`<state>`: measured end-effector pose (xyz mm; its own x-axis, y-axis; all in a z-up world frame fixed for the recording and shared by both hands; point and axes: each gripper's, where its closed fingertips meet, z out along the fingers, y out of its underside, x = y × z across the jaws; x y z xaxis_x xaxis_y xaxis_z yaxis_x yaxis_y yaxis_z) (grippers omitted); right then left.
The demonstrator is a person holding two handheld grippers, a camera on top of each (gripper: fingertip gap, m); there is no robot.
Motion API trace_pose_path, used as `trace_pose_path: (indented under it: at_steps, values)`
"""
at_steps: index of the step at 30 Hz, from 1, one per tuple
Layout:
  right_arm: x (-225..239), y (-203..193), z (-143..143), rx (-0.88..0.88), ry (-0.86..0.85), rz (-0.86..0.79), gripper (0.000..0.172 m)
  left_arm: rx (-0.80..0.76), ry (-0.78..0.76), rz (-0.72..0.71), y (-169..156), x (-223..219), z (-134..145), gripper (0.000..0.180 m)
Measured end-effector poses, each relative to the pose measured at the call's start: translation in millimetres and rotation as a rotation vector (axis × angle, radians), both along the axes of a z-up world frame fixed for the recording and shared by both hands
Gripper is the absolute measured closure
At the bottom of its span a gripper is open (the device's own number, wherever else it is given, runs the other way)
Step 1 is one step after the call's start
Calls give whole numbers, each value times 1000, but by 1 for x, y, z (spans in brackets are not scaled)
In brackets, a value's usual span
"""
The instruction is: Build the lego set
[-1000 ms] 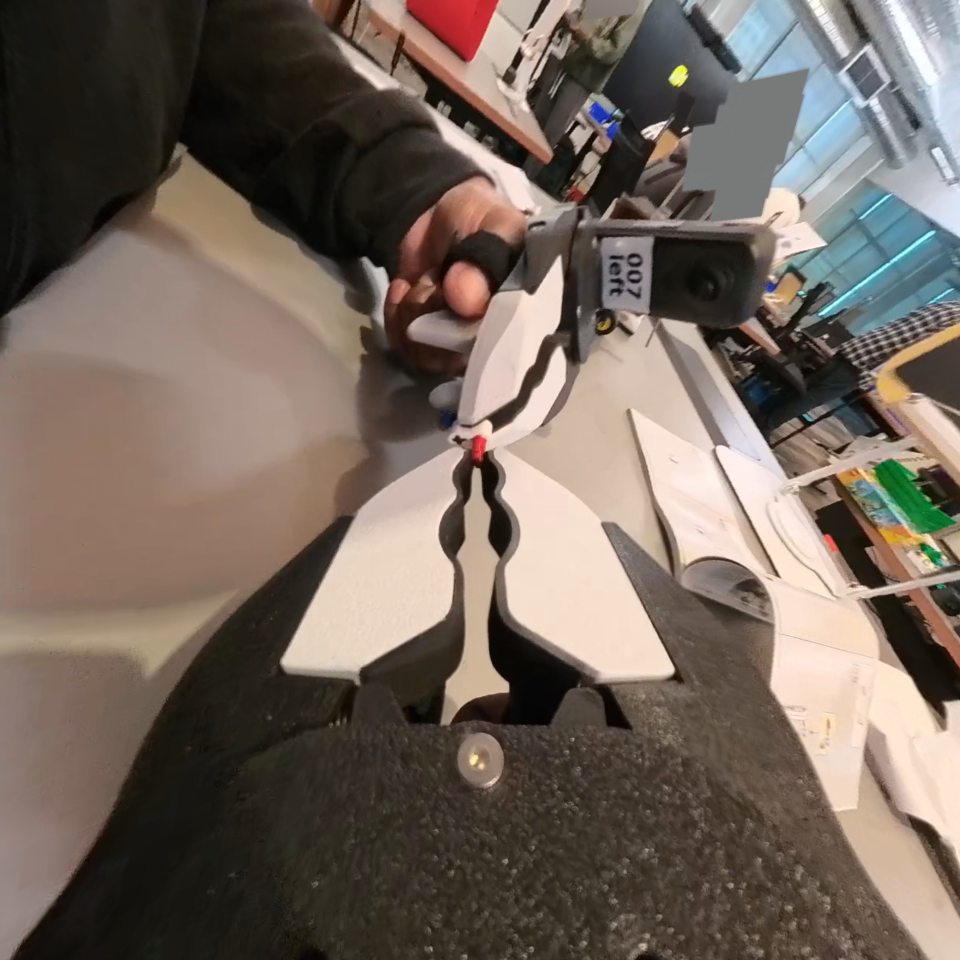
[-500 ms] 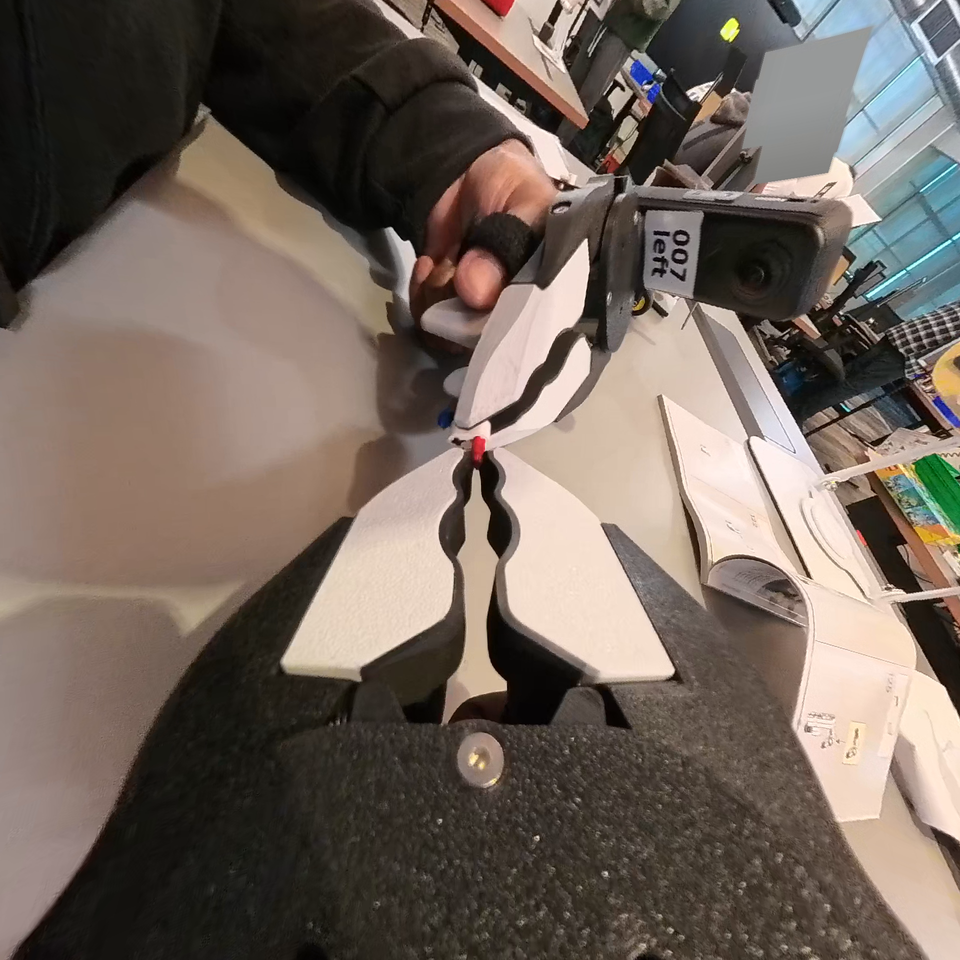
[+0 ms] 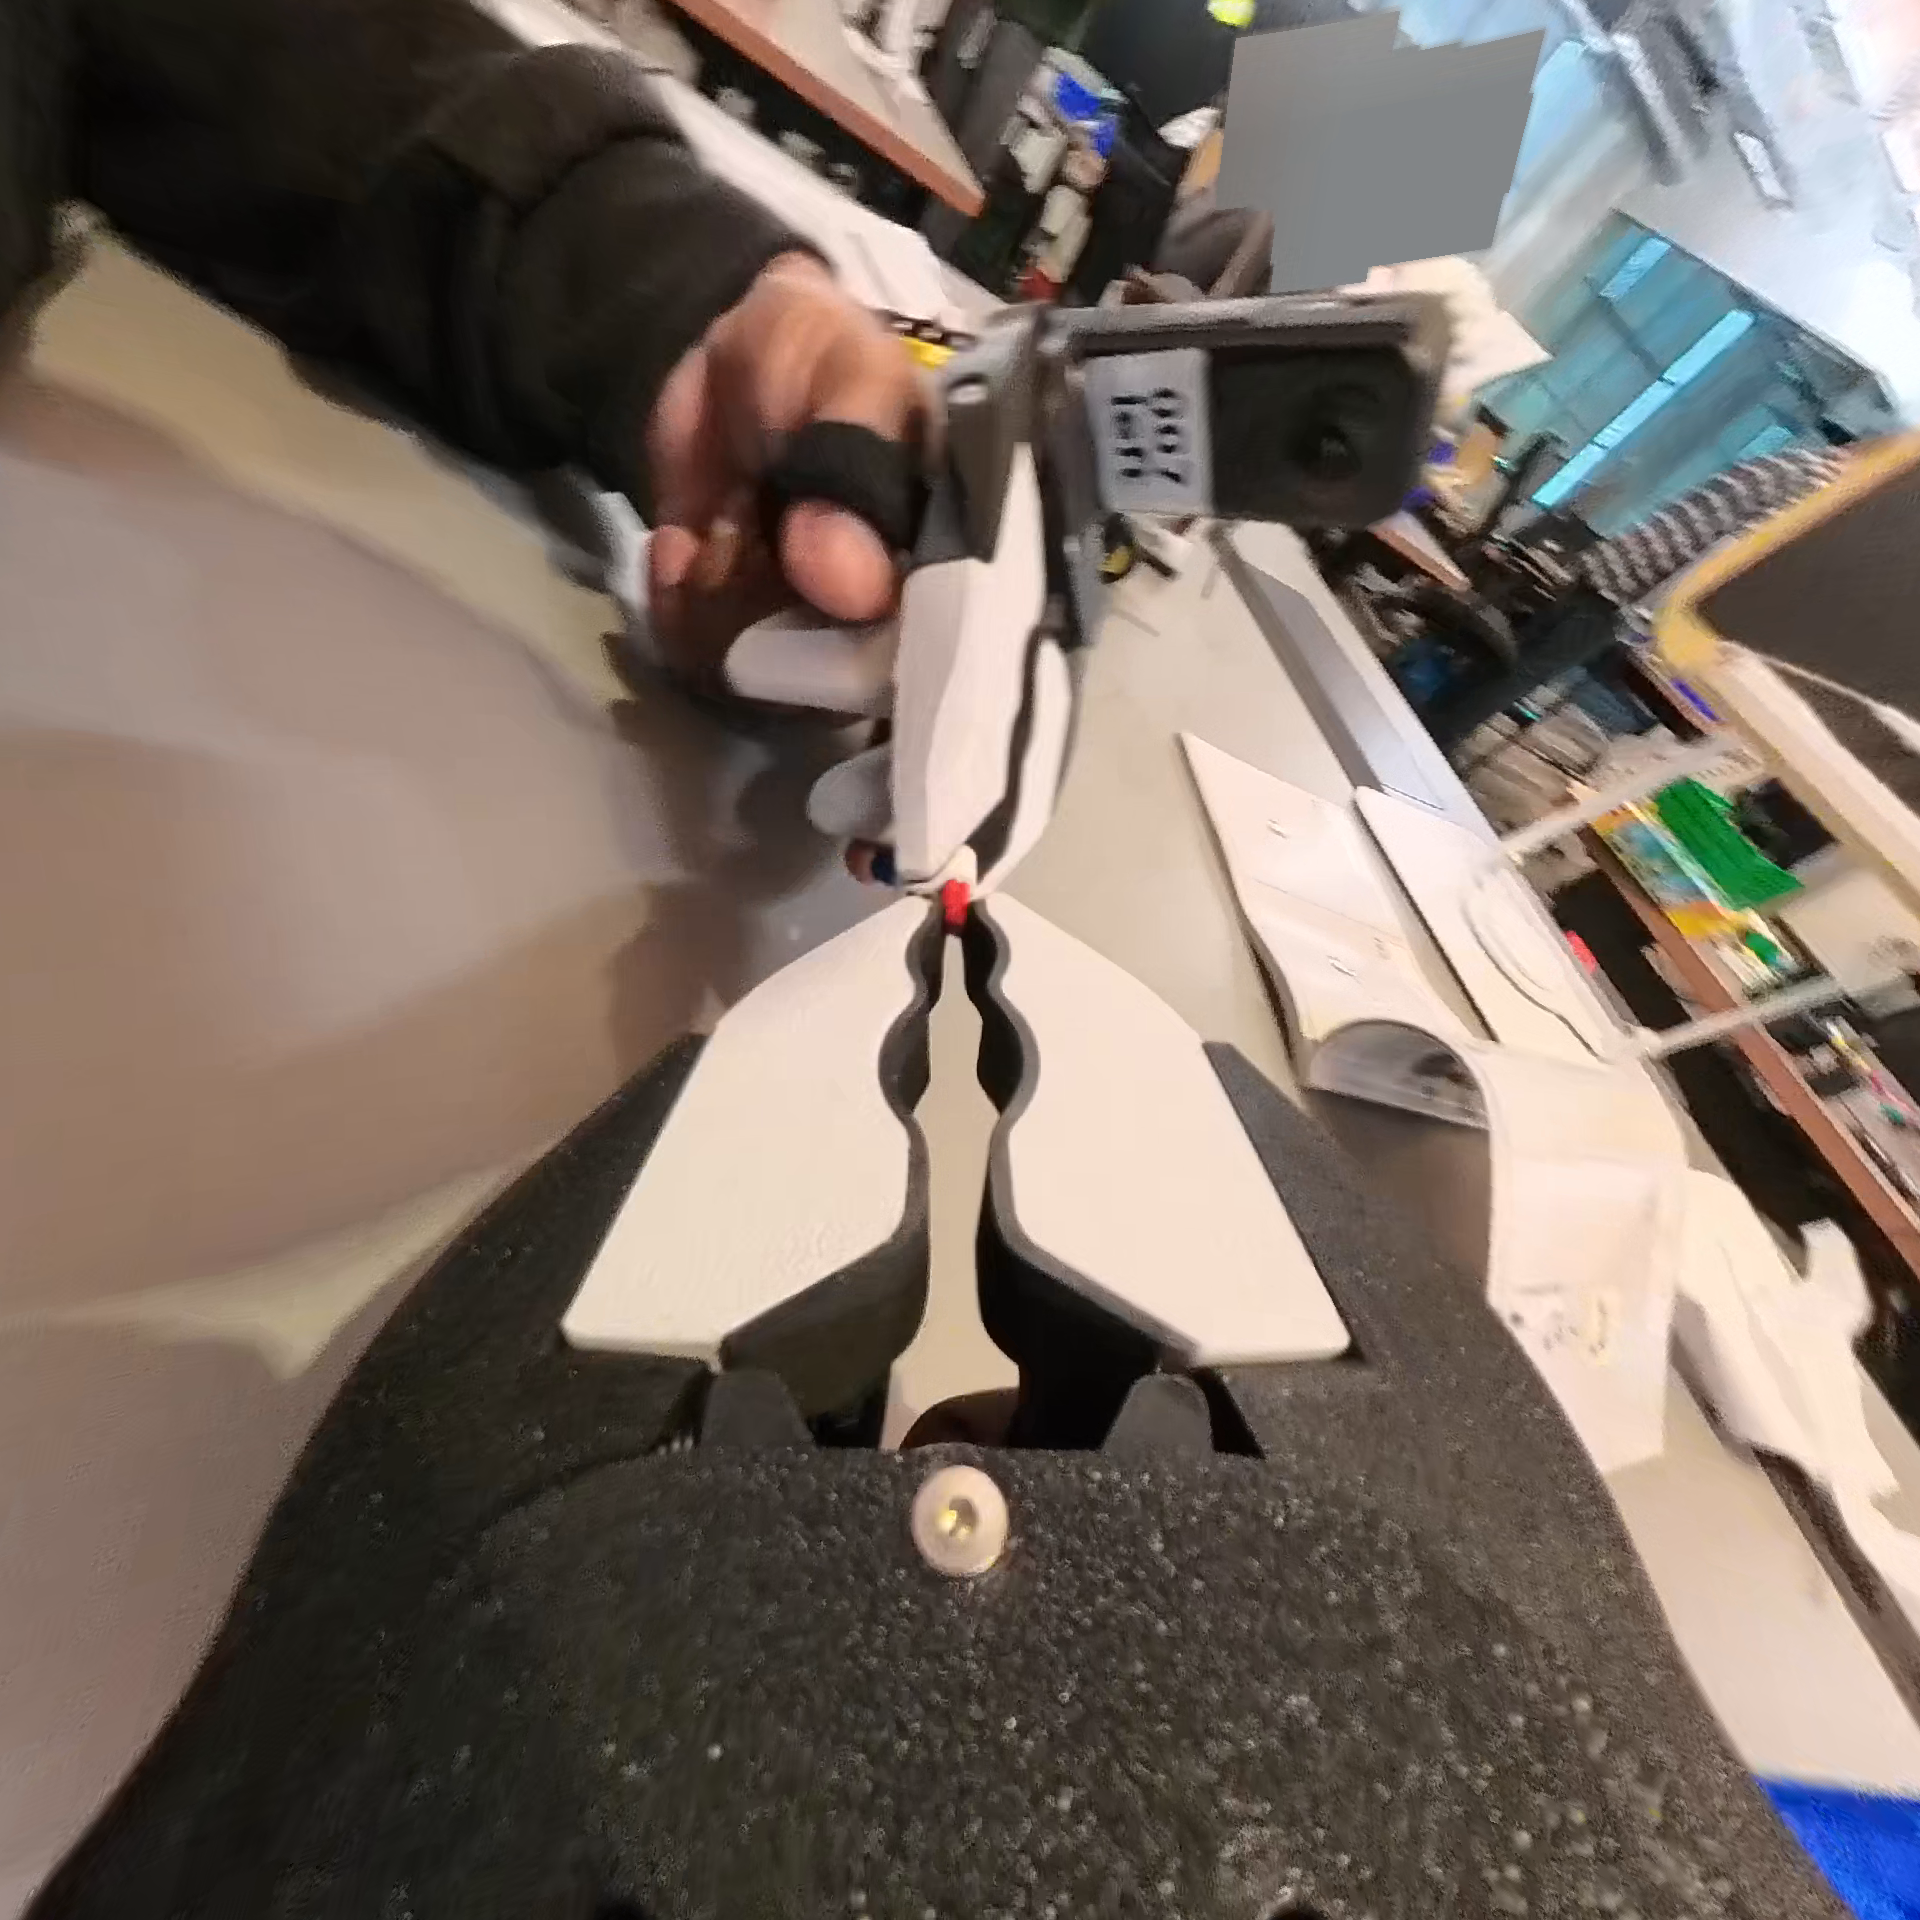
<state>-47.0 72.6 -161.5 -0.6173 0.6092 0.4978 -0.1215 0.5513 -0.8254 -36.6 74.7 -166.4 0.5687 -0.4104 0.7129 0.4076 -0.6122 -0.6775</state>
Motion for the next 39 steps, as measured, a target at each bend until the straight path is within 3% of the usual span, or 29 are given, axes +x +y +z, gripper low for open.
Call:
trace_pose_path:
  at_steps: [7,15,20,25,30,35,39]
  values:
    - [-23,33,22,-176,50,-289,168,7,-136,175,18,-21,9,154]
    - [-26,30,29,-276,44,-386,168,109,-269,273,26,-29,27,157]
    - [-28,30,29,-320,36,-408,168,177,-309,297,26,-29,36,172]
    - [-26,21,30,-270,70,-305,166,217,-289,232,19,-26,42,173]
    - [-13,17,21,-106,138,-88,133,146,-219,78,7,-12,33,173]
    - [5,0,18,-95,121,96,136,76,-222,-83,-7,9,26,173]
    - [14,-9,16,-76,127,159,140,32,-211,-128,-11,14,21,173]
